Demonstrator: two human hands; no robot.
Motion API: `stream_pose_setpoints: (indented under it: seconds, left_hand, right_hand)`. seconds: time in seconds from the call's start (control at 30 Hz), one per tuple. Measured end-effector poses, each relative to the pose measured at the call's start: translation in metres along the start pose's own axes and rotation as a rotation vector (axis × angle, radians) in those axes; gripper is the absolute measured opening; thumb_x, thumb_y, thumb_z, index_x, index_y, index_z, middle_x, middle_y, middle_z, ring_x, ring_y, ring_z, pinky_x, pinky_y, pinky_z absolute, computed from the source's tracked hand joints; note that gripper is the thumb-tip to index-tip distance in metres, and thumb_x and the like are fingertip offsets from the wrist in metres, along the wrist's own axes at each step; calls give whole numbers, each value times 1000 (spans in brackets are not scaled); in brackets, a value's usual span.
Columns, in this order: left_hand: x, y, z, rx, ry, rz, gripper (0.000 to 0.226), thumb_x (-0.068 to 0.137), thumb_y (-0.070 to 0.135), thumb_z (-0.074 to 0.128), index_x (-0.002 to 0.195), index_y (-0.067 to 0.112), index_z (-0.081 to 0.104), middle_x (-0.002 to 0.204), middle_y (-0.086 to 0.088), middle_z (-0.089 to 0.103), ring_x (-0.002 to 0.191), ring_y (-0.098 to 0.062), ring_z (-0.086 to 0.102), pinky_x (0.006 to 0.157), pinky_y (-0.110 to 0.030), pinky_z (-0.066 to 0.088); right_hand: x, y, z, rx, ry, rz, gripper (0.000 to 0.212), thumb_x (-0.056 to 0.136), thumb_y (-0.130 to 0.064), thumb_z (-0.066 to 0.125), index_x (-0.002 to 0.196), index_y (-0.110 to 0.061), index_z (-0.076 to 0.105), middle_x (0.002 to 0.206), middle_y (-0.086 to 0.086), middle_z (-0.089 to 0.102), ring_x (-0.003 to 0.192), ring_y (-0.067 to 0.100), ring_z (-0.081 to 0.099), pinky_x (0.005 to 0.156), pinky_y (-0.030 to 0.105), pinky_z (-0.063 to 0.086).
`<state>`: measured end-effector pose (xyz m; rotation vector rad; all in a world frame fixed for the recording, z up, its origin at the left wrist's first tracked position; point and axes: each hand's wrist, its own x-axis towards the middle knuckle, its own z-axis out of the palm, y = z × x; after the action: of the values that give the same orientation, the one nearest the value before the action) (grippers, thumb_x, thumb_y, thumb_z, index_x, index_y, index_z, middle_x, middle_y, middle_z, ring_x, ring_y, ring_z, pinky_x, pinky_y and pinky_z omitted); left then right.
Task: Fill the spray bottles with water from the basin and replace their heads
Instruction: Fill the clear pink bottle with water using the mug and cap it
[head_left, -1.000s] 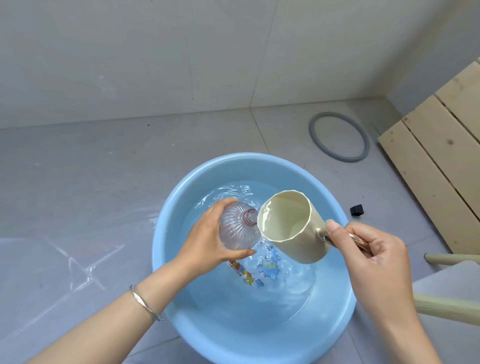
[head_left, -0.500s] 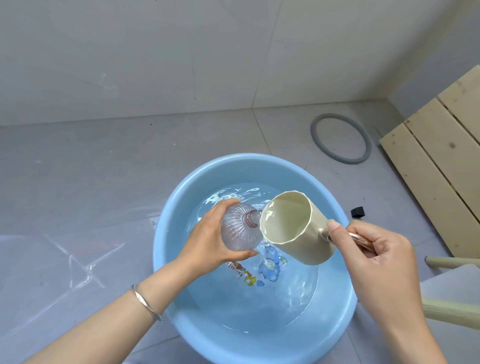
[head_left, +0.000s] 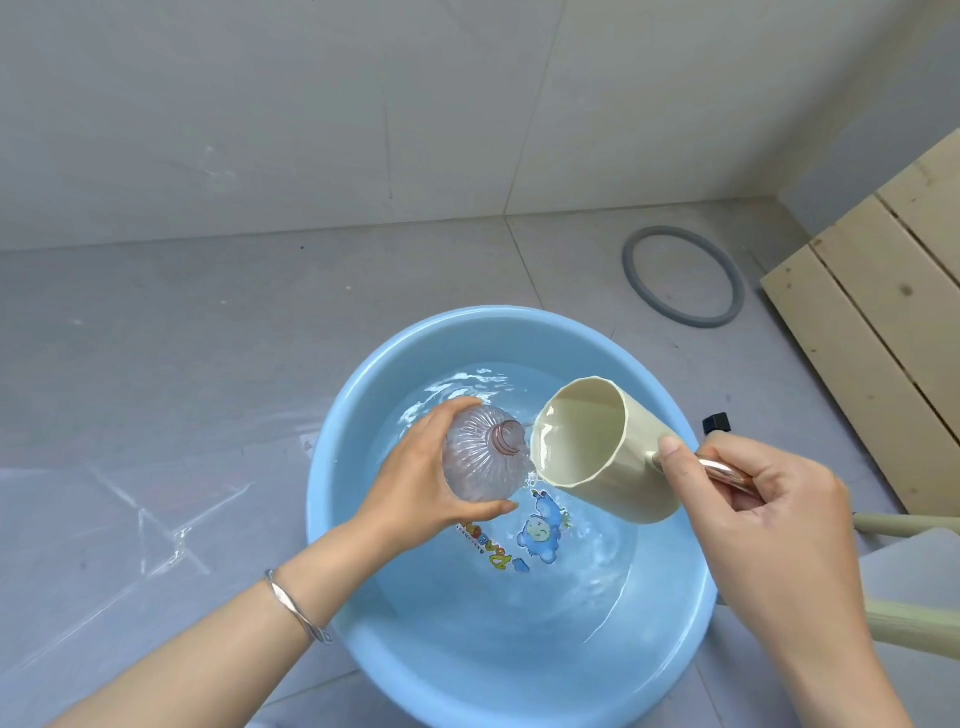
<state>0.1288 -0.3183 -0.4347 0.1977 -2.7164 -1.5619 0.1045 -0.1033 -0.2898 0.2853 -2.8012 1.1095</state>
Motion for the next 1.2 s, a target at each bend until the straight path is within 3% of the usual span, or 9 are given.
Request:
stream_pose_setpoints:
  seconds: [0.17,0.27,0.47,0.67,0.77,0.83,0.93,1.0,1.2]
  left_hand:
    - [-1,-1,1,4,-1,-5,96,53,52,89,134,37,40,132,22,48,121,0,46,100,-20,38]
    - [-1,0,1,0,-4,0,96,53,53,88,133,38,39,132,24,48,123,0,45,100,-18,36]
    - [0,-1,1,8,-6,-1,96,52,55,88,134,39,39,132,24,48,122,-1,46,101,-23,39]
    - [-1,-3,1,8,-6,-8,98,51,56,87,134,37,39,133,23,48,123,-1,46,102,-24,39]
    - [-2,-2,2,14,-7,-7,98,52,53,88,135,36,39,133,23,48,123,0,45,101,-21,37]
    - [-2,-1,2,9,-5,-1,96,53,51,89,135,35,40,133,23,48,123,1,44,101,-19,36]
    - [-2,0,2,1,-8,-1,96,53,50,89,134,35,40,132,22,49,122,-1,46,102,-21,37]
    - [-2,0,3,-4,-8,-7,96,53,51,89,133,36,40,131,22,50,121,-2,47,101,-22,38]
    - [-2,0,4,-13,-6,-8,96,52,53,89,133,37,41,128,23,50,119,-2,48,100,-23,40]
  right_hand:
    - [3,-4,-2,-9,5,-11,40,75,-41,57,60,-9,40,42,-1,30,50,15,28,49,17,24]
    - [3,-6,-2,-46,8,-35,47,76,-41,57,51,-8,33,42,-2,33,49,16,24,49,17,23]
    - [1,-11,0,-128,41,-51,51,72,-55,44,47,-11,38,47,-11,44,59,17,37,55,14,30]
    - [3,-11,1,-195,57,-81,50,74,-55,43,47,-13,36,57,-11,48,60,15,37,58,13,32]
    - [4,-12,2,-233,64,-93,49,75,-53,43,47,-14,35,45,0,39,58,15,37,57,18,30]
    - [5,-16,2,-265,76,-121,48,76,-49,45,47,-14,35,37,-8,29,55,14,36,55,24,24]
    - [4,-22,2,-295,90,-186,45,78,-43,48,46,-13,35,39,-11,31,64,21,38,56,28,22]
    - [3,-24,3,-305,100,-217,44,79,-40,49,46,-13,35,39,-9,34,73,12,39,57,30,22]
    - [3,-27,10,-375,136,-309,41,80,-36,51,50,-23,25,38,-6,35,67,21,32,60,34,26]
